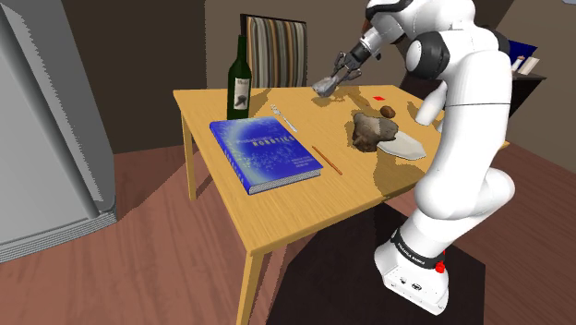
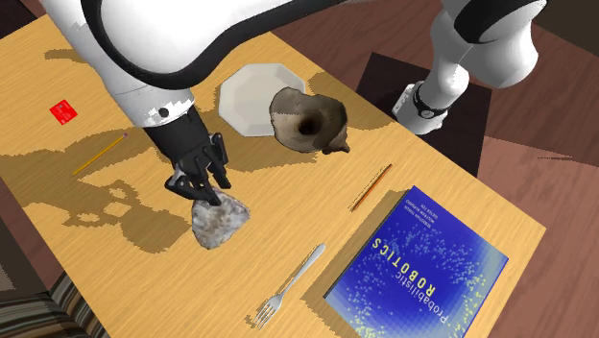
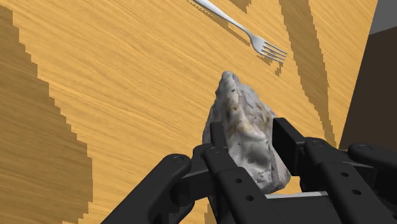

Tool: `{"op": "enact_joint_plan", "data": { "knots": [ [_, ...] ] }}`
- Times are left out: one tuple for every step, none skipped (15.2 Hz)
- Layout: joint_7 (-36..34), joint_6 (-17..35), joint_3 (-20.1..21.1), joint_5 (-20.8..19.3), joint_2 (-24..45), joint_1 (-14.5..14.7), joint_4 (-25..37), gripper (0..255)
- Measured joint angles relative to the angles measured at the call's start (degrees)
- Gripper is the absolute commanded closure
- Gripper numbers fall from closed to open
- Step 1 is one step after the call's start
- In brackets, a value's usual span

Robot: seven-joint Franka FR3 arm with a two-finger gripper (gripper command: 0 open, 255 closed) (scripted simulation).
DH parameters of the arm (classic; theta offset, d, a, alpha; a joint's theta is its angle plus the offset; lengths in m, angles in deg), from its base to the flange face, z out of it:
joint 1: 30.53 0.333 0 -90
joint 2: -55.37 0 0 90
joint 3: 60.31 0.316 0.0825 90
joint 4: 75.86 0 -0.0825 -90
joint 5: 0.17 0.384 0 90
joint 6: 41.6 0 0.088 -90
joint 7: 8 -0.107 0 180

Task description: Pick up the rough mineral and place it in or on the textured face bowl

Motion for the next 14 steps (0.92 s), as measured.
{"op": "enact_joint_plan", "data": {
  "knots": [
    [-0.4, -0.7, 0.0, -0.1, -0.1, -0.1, 0.7, 255],
    [-0.8, -1.4, -0.1, -0.1, 0.0, -0.4, 1.6, 255],
    [-1.2, -2.1, -0.1, -0.1, 0.0, -0.5, 2.4, 255],
    [-1.6, -2.7, 0.0, -0.1, 0.0, -0.6, 3.2, 255],
    [-2.0, -3.4, 0.0, -0.1, 0.1, -0.9, 4.2, 255],
    [-2.4, -4.2, 0.0, -0.1, 0.3, -1.1, 5.2, 255],
    [-2.9, -4.7, 0.0, -0.1, 0.2, -1.1, 5.8, 255],
    [-3.1, -5.2, 0.0, -0.1, 0.1, -1.2, 6.3, 255],
    [-3.6, -5.9, 0.0, 0.0, 0.4, -1.4, 7.5, 255],
    [-4.2, -6.8, 0.1, 0.1, 0.7, -1.7, 8.8, 255],
    [-4.6, -7.5, 0.1, 0.2, 1.0, -2.0, 10.0, 255],
    [-5.2, -8.3, 0.2, 0.3, 1.4, -2.3, 11.3, 255],
    [-5.6, -9.2, 0.3, 0.4, 1.8, -2.7, 12.7, 255],
    [-6.2, -10.0, 0.4, 0.6, 2.2, -3.0, 14.1, 255]
  ]
}}
